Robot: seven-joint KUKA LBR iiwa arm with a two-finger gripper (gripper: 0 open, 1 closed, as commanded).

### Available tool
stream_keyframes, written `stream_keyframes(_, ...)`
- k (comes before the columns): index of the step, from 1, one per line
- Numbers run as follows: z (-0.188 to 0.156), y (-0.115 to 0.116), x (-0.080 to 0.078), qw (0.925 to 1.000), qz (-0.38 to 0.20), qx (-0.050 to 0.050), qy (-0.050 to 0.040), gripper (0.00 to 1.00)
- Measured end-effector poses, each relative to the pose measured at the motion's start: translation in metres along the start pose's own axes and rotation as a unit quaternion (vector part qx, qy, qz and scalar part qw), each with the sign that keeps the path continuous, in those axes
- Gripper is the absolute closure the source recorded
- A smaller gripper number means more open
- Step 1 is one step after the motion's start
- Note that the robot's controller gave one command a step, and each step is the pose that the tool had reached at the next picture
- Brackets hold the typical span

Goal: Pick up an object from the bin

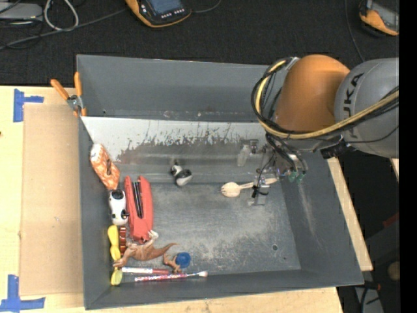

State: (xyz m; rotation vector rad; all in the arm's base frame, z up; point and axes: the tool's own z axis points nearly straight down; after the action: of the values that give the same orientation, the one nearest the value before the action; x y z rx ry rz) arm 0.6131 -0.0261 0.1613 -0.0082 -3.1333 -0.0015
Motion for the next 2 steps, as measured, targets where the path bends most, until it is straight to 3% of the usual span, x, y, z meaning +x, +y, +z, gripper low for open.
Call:
stream_keyframes(1,-0.005,0.0,-0.002,1.0,0.0,0.0,-0.004,0.0)
stream_keyframes(2,0.067,-0.018,-0.007,0.9985,0.054,0.0,-0.0041,0.0)
